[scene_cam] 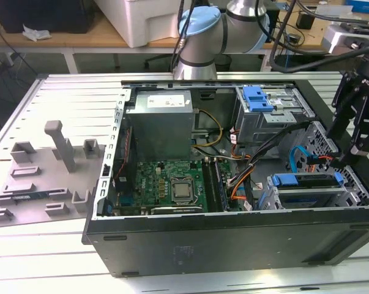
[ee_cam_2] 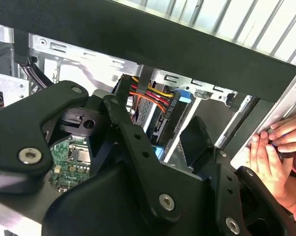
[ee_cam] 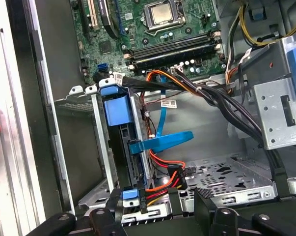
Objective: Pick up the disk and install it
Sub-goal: 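Insert the disk into the insertion slot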
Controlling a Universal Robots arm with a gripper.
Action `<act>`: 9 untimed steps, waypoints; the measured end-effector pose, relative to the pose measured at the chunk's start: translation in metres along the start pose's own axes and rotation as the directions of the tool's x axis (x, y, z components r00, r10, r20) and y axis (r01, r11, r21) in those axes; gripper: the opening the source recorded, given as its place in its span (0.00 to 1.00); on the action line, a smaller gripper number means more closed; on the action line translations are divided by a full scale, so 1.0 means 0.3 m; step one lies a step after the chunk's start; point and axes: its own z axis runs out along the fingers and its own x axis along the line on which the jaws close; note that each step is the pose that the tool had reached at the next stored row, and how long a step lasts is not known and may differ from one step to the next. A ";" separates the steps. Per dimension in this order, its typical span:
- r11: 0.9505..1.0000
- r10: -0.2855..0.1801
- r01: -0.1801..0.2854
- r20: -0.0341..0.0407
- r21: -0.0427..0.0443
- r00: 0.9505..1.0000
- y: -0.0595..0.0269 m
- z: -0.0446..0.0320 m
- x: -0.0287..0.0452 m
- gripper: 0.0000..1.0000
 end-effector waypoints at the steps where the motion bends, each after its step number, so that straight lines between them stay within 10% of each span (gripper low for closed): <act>1: 1.000 0.000 0.000 -0.001 0.000 1.000 0.000 0.000 -0.002 0.68; 9: 1.000 -0.010 0.010 -0.002 0.002 1.000 0.000 0.020 -0.005 0.68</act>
